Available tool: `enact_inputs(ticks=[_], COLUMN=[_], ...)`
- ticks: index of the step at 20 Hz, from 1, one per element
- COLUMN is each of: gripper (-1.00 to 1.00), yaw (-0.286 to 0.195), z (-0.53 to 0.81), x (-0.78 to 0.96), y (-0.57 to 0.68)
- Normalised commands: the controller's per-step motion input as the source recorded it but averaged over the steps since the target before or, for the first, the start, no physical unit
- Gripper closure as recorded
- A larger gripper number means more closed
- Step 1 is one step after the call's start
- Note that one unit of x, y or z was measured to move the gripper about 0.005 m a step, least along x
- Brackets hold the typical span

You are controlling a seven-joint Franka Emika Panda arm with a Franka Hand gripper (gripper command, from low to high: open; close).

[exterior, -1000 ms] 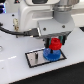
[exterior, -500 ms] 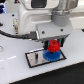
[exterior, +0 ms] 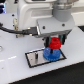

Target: Insert the blue gear onto the right peg, followed by the red gear

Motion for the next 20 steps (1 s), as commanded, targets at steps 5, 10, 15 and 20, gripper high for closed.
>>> enact_inputs(ticks=[5, 10, 15, 20], gripper=[1.00, 1.00, 1.00, 1.00], yaw=[0.000, 0.000, 0.000, 0.000], z=[-0.15, 0.22, 0.37, -0.02], x=[0.19, 0.40, 0.48, 0.17], y=[-0.12, -0.08, -0.20, -0.10])
